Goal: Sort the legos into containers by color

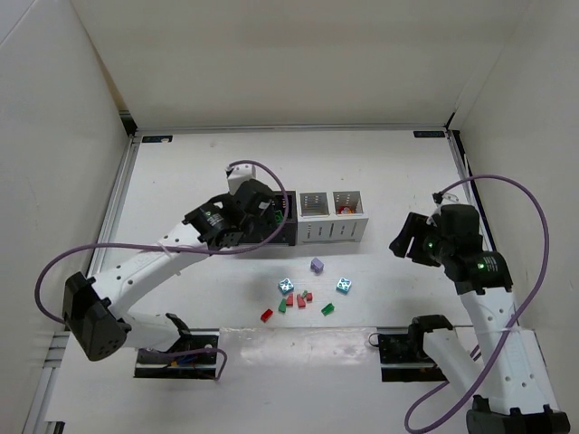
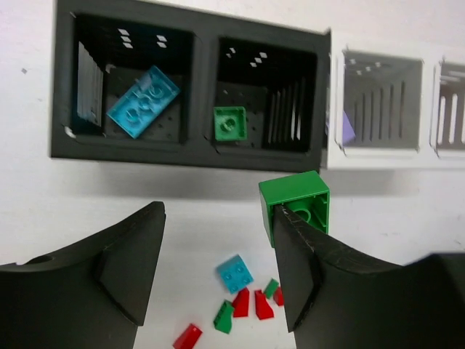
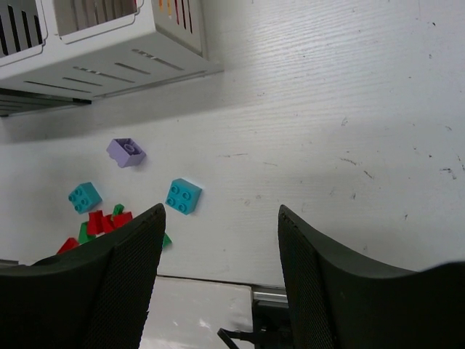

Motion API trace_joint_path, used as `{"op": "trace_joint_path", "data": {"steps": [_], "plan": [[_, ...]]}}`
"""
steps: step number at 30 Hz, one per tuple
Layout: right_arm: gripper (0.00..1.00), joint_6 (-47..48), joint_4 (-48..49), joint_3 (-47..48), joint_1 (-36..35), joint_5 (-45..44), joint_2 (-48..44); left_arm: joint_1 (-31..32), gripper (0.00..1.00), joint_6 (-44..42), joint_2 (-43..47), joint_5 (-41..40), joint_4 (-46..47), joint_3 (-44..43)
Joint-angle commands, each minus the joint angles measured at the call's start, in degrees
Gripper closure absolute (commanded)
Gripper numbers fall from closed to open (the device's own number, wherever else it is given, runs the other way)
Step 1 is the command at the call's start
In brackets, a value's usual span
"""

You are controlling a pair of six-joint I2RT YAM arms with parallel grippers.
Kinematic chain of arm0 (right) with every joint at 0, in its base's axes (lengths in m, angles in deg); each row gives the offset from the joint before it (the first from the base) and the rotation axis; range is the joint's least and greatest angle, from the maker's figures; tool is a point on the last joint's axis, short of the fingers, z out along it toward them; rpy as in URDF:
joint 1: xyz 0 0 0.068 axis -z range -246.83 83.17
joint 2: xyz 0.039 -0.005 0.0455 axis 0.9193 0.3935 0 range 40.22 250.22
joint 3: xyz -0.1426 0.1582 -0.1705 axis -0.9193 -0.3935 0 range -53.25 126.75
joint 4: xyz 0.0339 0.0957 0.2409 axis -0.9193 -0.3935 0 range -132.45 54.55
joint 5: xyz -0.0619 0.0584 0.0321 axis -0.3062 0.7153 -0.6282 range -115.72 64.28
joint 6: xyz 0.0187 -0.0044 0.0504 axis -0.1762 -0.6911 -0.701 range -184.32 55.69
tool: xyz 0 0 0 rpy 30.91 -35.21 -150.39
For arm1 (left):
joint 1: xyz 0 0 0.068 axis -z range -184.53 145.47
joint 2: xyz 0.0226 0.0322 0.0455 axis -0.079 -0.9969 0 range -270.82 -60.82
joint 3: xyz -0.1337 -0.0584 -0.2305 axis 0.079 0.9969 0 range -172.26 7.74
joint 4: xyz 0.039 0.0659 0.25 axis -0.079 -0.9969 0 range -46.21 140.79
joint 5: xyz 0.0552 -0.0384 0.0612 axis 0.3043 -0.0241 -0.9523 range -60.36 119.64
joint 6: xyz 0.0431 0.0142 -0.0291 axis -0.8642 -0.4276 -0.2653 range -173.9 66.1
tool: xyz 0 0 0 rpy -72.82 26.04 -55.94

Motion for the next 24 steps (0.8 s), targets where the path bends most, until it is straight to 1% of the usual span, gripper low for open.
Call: {"op": "trace_joint_path", "data": {"steps": [1, 2, 5, 6, 7, 10, 17, 18, 19, 20, 21, 23, 24], "plan": [[0.34, -0.3, 4.0, 0.3, 0.4, 1.8, 1.4, -3.3, 0.29, -4.0, -0.1, 2.2, -0.4, -3.4], [0.34, -0.2, 4.3, 0.4, 0.3, 1.8, 1.8, -4.6, 0.31, -4.6, -0.9, 3.1, 0.0, -3.7], [0.34, -1.1, 5.4, 0.6, -0.1, 1.4, 2.8, -6.8, 0.31, -7.0, -3.7, 4.6, 0.8, -5.9], [0.34, -1.3, 5.6, 0.4, -0.2, 1.2, 3.2, -7.0, 0.32, -7.7, -5.8, 5.5, 1.4, -7.1], [0.34, -1.6, 5.8, 0.4, -0.3, 1.1, 3.0, -7.5, 0.32, -9.2, -6.7, 6.0, 1.1, -8.3], [0.34, -2.0, 6.0, 0.5, 0.0, 0.8, 3.6, -8.5, 0.32, -10.1, -11.2, 6.5, -1.6, -13.3], [0.34, -1.9, 6.1, 0.3, 1.3, 0.6, 4.0, -9.3, 0.34, -10.4, -16.5, 5.1, -5.4, -15.7], [0.34, -1.7, 6.1, 0.2, 1.8, 0.6, 4.0, -9.2, 0.33, -10.4, -16.6, 4.5, -6.0, -15.7], [0.34, -1.7, 6.1, 0.1, 1.8, 0.9, 4.1, -9.3, 0.29, -9.9, -17.0, 3.7, -6.6, -15.7], [0.34, -1.5, 6.0, 0.3, 2.2, 0.9, 4.0, -9.3, 0.23, -9.9, -17.3, 3.4, -7.3, -15.7], [0.34, -1.4, 6.0, 0.2, 2.3, 1.1, 4.0, -9.1, 0.18, -10.1, -17.3, 3.2, -8.0, -15.6], [0.34, -1.3, 6.4, 0.0, 2.8, 1.2, 4.2, -9.1, 0.14, -9.9, -17.1, 3.6, -8.5, -14.9], [0.34, -1.2, 6.4, -0.1, 2.9, 1.5, 4.1, -9.0, 0.09, -10.0, -16.9, 3.6, -8.5, -14.6]]}}
